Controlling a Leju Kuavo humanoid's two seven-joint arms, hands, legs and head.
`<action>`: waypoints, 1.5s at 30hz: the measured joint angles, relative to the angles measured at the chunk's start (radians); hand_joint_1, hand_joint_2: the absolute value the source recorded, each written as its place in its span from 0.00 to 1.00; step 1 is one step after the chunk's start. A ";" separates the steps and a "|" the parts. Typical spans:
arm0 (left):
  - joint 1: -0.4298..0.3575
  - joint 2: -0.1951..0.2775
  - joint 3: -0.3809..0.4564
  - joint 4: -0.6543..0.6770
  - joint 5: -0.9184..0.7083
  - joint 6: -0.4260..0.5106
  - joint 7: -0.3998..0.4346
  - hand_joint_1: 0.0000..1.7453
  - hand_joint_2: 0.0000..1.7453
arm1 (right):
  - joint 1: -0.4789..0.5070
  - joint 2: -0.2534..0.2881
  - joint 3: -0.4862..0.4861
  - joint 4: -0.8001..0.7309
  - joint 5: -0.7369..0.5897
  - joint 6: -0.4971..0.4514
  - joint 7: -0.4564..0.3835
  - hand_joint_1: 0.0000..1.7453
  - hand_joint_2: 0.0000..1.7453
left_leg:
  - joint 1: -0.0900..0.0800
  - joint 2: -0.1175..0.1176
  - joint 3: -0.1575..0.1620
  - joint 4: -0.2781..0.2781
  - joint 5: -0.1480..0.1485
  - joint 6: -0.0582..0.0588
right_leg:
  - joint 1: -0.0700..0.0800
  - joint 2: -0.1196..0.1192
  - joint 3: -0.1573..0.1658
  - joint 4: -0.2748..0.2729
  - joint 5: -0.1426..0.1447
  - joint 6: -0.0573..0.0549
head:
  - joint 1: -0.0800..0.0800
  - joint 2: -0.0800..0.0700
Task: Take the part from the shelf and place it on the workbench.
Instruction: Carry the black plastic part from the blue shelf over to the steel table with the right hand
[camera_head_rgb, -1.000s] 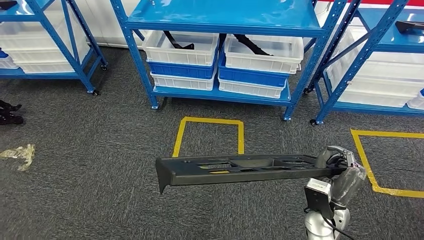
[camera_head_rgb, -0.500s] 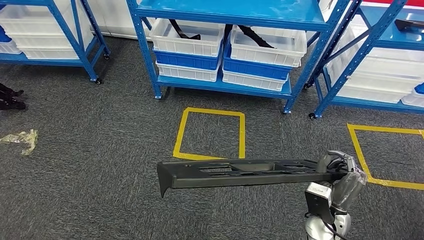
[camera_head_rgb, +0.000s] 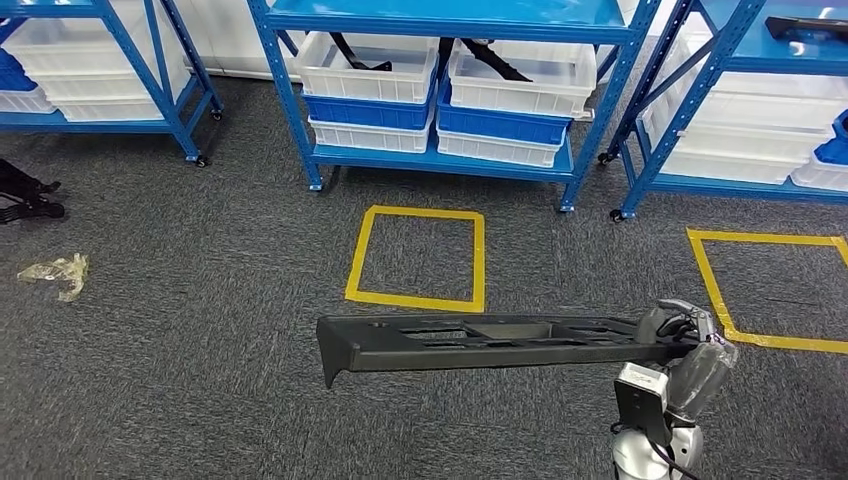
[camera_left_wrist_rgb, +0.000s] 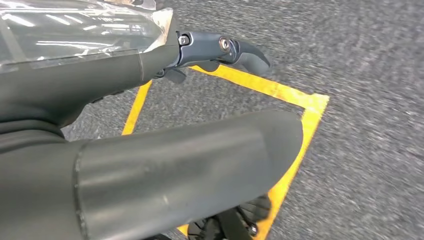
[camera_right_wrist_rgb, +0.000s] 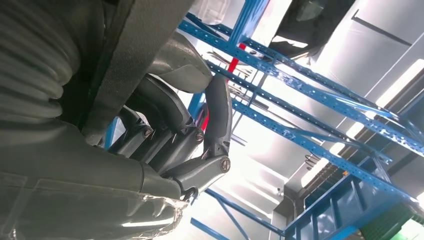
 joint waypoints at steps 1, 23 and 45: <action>0.000 0.000 0.001 0.000 0.000 0.001 -0.001 0.00 0.00 | 0.001 0.000 -0.001 0.000 -0.001 0.000 0.000 1.00 1.00 | 0.003 0.000 0.032 -0.029 0.030 -0.001 | -0.001 0.000 -0.012 0.005 0.006 0.004 | 0.000 0.000; -0.003 0.007 0.015 0.000 0.006 0.002 -0.017 0.00 0.00 | -0.074 -0.015 0.011 0.114 0.047 0.000 0.000 1.00 1.00 | -0.010 -0.096 0.104 -0.302 0.127 0.026 | 0.005 0.039 0.038 0.012 -0.035 0.027 | 0.002 0.000; -0.007 0.011 0.021 0.000 -0.004 0.000 -0.019 0.00 0.00 | -0.049 -0.014 0.015 0.128 0.048 0.000 0.000 1.00 1.00 | -0.003 -0.006 0.129 -0.315 0.114 0.061 | 0.007 -0.004 -0.090 0.245 -0.129 0.026 | 0.007 0.000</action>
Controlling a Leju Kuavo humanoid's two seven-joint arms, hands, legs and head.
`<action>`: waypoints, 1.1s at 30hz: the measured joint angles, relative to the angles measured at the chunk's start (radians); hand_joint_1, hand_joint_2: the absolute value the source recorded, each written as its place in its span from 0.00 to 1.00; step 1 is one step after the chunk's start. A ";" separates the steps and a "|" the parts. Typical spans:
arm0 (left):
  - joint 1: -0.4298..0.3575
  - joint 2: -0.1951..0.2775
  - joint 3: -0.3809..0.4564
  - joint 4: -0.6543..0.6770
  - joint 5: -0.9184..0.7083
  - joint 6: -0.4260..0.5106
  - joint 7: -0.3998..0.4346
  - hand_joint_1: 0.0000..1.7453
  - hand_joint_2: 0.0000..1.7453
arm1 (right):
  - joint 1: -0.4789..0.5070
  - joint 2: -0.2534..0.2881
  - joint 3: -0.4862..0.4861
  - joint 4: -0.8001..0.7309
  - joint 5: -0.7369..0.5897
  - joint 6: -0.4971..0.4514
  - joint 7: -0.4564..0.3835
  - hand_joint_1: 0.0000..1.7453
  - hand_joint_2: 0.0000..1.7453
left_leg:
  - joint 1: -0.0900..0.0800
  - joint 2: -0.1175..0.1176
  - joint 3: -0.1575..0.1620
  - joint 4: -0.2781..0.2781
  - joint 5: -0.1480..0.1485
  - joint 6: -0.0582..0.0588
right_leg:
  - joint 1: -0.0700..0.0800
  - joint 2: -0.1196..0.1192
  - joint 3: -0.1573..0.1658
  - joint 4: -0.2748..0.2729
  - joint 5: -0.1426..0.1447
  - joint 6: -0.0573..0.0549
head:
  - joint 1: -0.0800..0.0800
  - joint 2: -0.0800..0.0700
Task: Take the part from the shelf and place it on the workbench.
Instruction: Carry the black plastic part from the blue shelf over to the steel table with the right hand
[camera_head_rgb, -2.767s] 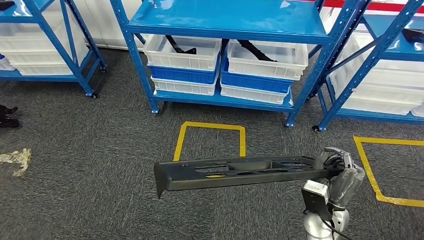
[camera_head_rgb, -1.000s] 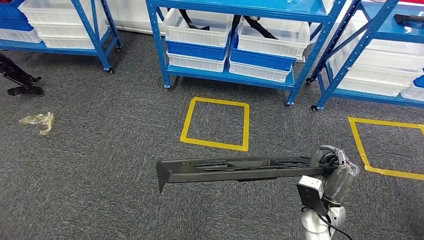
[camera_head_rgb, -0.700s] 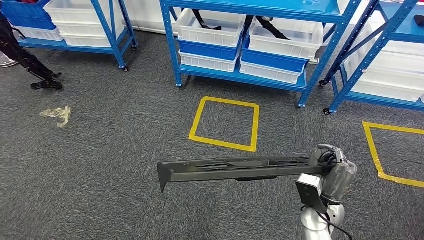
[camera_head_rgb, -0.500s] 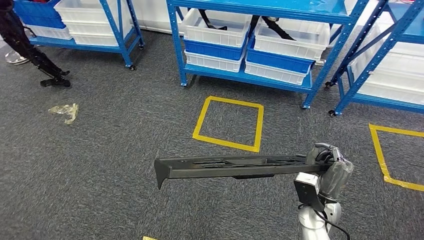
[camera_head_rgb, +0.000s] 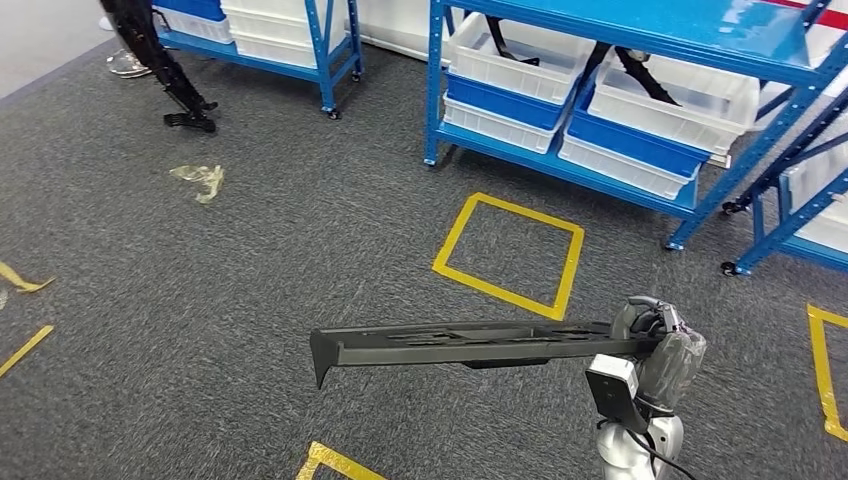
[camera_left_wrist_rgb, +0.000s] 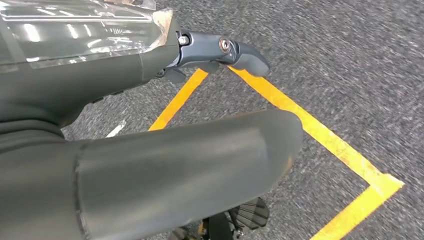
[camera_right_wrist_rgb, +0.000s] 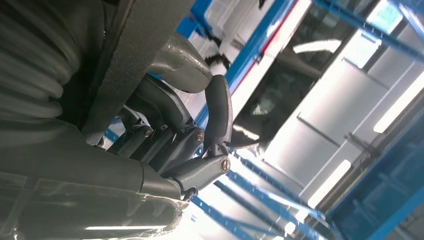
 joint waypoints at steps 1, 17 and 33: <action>0.000 0.000 0.000 0.000 0.000 0.000 0.000 0.00 0.00 | 0.005 0.000 0.000 0.000 0.000 0.000 0.000 1.00 1.00 | 0.000 -0.014 -0.004 0.000 0.003 0.000 | 0.000 0.005 -0.024 0.055 -0.019 0.001 | 0.001 0.000; 0.003 0.001 0.000 0.000 -0.015 -0.002 0.001 0.00 0.00 | 0.031 -0.007 -0.005 -0.017 -0.015 0.000 0.000 1.00 1.00 | 0.002 -0.004 -0.174 0.311 -0.120 -0.064 | -0.010 -0.028 0.109 -0.216 0.097 -0.015 | -0.013 0.000; -0.001 0.002 0.000 0.000 -0.015 -0.001 -0.001 0.00 0.00 | -0.008 -0.009 -0.006 0.006 -0.002 0.000 0.000 1.00 1.00 | -0.006 -0.045 -0.028 0.015 0.016 0.002 | -0.002 0.007 -0.025 0.078 -0.030 0.015 | -0.002 0.000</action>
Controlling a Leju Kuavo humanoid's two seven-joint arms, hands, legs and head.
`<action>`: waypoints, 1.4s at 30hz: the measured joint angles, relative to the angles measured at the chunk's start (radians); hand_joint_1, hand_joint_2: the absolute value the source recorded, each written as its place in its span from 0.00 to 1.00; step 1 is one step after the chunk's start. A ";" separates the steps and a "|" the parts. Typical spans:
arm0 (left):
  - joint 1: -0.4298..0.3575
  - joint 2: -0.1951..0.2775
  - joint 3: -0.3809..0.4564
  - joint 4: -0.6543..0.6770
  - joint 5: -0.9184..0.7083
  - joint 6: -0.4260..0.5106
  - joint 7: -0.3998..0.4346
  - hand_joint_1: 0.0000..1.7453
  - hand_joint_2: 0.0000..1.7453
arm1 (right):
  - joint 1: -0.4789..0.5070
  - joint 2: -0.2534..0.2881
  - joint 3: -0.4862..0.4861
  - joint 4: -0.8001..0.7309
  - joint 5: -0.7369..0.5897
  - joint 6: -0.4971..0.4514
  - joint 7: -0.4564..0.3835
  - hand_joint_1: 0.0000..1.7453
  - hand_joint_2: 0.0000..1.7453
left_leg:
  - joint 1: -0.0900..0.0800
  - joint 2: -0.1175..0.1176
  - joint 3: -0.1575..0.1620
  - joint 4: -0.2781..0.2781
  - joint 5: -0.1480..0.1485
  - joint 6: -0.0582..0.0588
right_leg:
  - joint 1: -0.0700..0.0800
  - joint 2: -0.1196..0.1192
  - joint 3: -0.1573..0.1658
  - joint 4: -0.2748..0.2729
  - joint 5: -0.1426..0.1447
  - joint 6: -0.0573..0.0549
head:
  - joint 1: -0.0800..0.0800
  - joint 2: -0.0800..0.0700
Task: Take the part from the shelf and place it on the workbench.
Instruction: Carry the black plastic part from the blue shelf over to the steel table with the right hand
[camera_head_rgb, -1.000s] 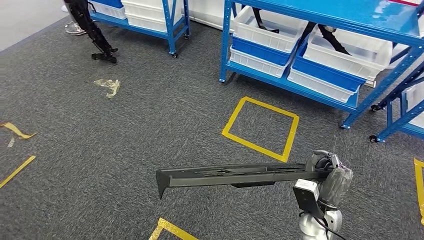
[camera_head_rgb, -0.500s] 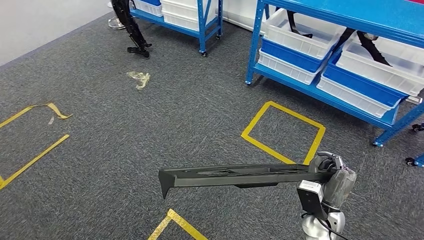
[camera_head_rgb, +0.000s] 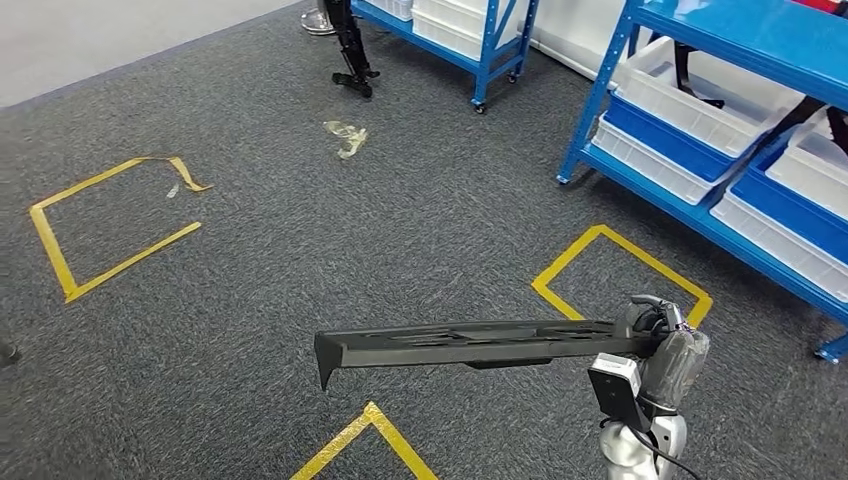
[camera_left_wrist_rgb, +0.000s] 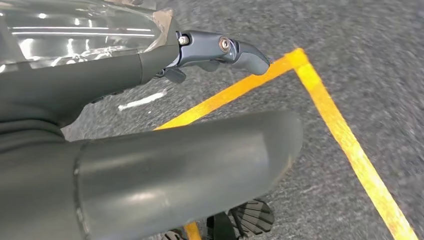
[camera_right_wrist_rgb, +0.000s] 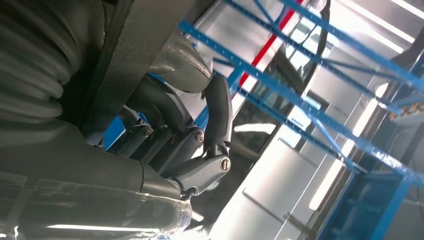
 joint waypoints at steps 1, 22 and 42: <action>0.001 0.000 0.000 0.000 0.000 0.000 0.000 0.00 0.00 | -0.002 0.000 0.000 0.004 0.000 0.000 0.000 1.00 1.00 | 0.001 -0.016 0.000 0.001 0.002 -0.002 | -0.002 0.003 0.017 -0.036 0.020 0.009 | 0.000 0.000; 0.000 0.001 0.000 0.000 -0.003 0.005 -0.001 0.00 0.00 | -0.002 0.003 0.005 0.021 -0.007 0.000 0.000 1.00 1.00 | -0.004 0.124 -0.015 0.031 -0.017 -0.036 | 0.008 -0.121 0.147 -0.290 0.108 -0.012 | -0.006 0.000; 0.005 -0.004 0.019 0.000 0.017 0.040 -0.002 0.00 0.00 | -0.060 0.016 0.032 0.058 -0.001 0.000 0.000 1.00 1.00 | -0.006 -0.003 -0.081 0.123 -0.051 -0.036 | -0.006 0.007 0.129 -0.303 0.143 -0.035 | 0.000 0.000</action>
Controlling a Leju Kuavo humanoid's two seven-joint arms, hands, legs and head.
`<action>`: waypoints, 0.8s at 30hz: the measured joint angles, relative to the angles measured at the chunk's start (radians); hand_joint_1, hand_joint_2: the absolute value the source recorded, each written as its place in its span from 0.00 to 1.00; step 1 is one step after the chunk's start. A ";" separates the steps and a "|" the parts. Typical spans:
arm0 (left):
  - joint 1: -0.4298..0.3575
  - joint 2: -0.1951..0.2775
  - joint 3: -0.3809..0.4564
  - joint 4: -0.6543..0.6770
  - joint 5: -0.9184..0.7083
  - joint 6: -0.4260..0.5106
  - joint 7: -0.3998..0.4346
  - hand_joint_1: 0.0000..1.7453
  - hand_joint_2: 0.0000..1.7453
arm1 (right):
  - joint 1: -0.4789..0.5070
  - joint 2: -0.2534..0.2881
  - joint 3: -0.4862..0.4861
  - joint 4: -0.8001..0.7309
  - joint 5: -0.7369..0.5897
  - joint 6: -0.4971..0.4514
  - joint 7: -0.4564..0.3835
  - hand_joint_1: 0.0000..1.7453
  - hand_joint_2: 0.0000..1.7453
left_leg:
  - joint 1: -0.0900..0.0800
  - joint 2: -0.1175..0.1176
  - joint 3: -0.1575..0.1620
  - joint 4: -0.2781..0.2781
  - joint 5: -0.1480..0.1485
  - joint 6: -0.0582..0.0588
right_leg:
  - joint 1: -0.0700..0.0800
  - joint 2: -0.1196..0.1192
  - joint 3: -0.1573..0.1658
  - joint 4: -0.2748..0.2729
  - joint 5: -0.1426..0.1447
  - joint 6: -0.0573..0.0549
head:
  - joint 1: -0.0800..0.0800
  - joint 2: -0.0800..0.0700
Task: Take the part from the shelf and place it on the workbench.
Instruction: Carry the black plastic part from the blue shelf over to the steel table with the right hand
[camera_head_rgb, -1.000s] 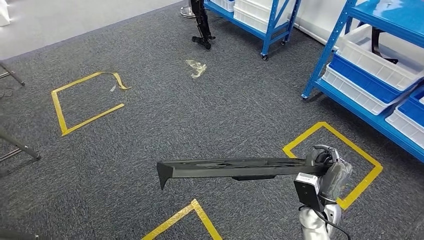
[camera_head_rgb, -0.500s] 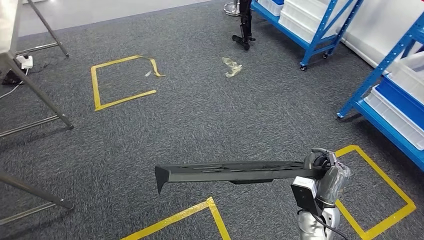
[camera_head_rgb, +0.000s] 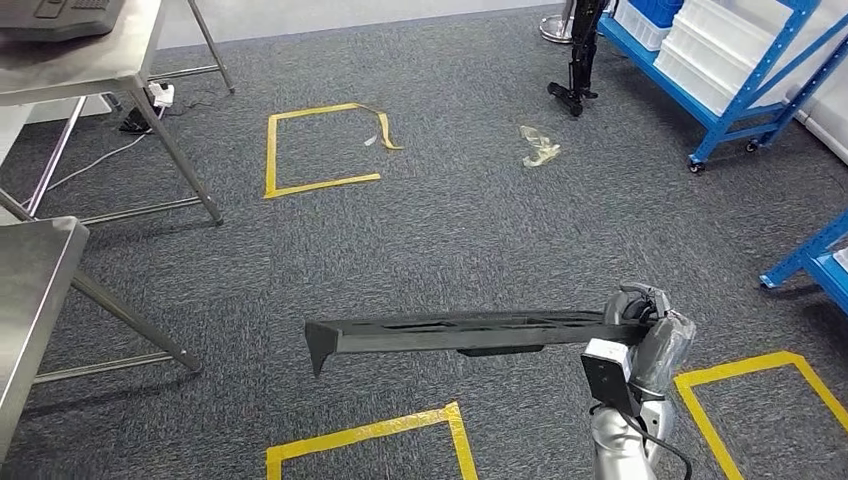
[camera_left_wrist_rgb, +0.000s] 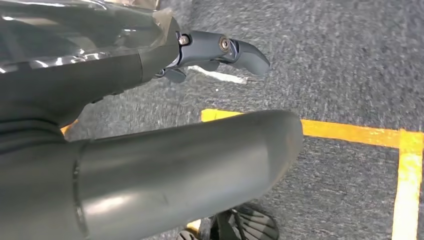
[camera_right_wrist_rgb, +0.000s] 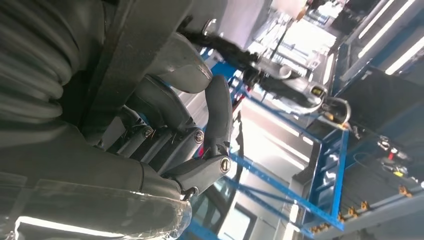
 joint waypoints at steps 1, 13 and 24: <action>-0.001 0.000 0.000 0.000 0.000 0.001 0.000 0.00 0.00 | -0.001 0.001 0.000 0.003 0.000 0.000 0.000 1.00 1.00 | 0.003 0.024 -0.034 0.067 -0.033 -0.005 | 0.002 -0.015 0.000 0.000 -0.001 -0.005 | 0.000 0.000; -0.005 -0.004 0.015 0.000 0.004 0.004 0.000 0.00 0.00 | -0.017 0.015 0.011 0.017 0.012 0.000 0.000 1.00 1.00 | 0.018 0.089 0.047 -0.083 0.042 0.010 | 0.010 -0.122 0.016 0.018 -0.042 0.049 | 0.011 0.000; -0.006 -0.005 0.017 0.000 0.005 0.005 0.000 0.00 0.00 | -0.022 0.018 0.012 0.027 0.012 0.000 0.000 1.00 1.00 | 0.004 -0.075 0.051 -0.086 0.049 0.033 | 0.023 0.068 -0.040 0.038 -0.009 0.038 | 0.025 0.000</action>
